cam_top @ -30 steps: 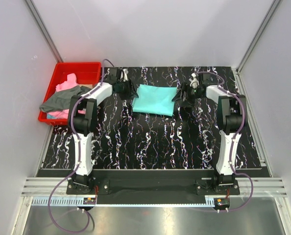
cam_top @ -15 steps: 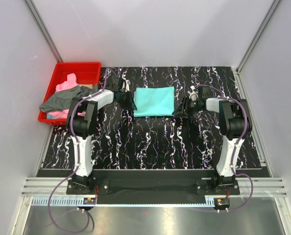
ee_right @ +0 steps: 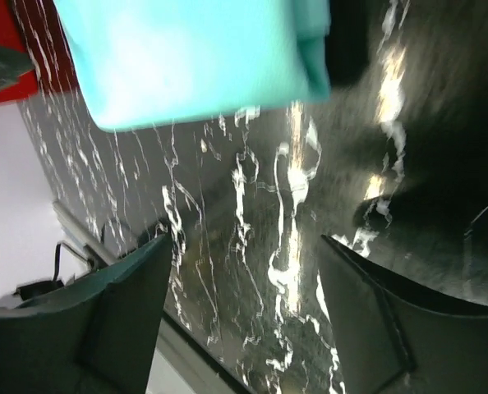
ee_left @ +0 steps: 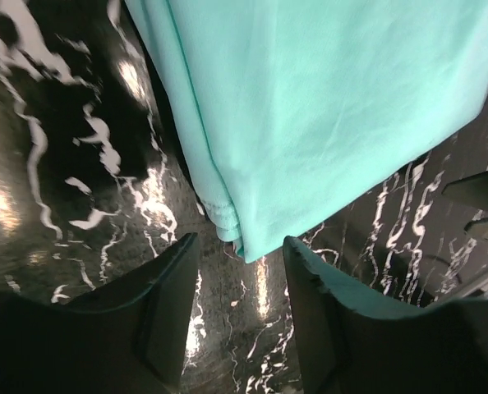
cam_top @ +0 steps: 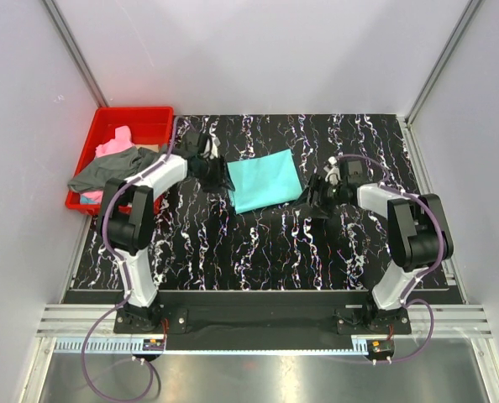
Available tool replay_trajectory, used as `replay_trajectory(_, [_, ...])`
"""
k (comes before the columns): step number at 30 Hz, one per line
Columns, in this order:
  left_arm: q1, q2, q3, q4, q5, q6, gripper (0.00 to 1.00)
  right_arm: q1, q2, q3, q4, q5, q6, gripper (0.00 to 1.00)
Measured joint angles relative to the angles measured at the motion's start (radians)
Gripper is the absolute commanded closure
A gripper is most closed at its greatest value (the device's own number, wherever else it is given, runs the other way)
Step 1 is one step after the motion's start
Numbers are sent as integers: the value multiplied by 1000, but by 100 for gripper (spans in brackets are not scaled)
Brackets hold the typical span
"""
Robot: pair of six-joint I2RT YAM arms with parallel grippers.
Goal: Fold and stack the t-shirts
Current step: Fold the tshirt
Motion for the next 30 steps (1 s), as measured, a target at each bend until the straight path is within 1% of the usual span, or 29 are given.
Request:
replay_trajectory(3, [38,42,124,-27,-1,4,47,-15,23,82,-43,37,-22,17])
replay_trajectory(5, [58,101,240,-46,0,11,47,-33,64,166,-70,43,-45,17])
replay_trajectory(10, [85,267,459,-53,5,42,46,-69,253,423,-122,-2,-122,18])
replay_trajectory(12, [85,333,520,-64,15,61,46,-76,314,482,-134,-26,-147,20])
replay_trajectory(16, [85,432,585,-77,24,92,46,-79,421,571,-180,-91,-192,22])
replay_trajectory(19, [84,473,595,-73,34,109,45,-79,461,601,-190,-136,-208,25])
replay_trajectory(22, [83,480,600,-63,52,114,46,-79,472,607,-186,-158,-217,31])
replay_trajectory(23, [83,480,602,-58,53,116,47,-79,476,607,-185,-164,-217,34])
replay_trajectory(25, [83,481,602,-46,56,116,57,-79,481,601,-173,-177,-217,38])
replay_trajectory(26, [83,481,602,-40,58,116,63,-79,481,594,-166,-182,-216,43])
replay_trajectory(27, [83,483,602,-35,60,114,68,-79,481,584,-152,-188,-212,45])
replay_trajectory(28, [83,484,602,-30,63,112,83,-79,481,574,-140,-199,-206,48])
replay_trajectory(29, [83,484,602,-22,68,109,90,-79,481,563,-125,-207,-197,54])
replay_trajectory(30, [83,485,602,-17,71,103,97,-79,481,551,-110,-212,-188,57])
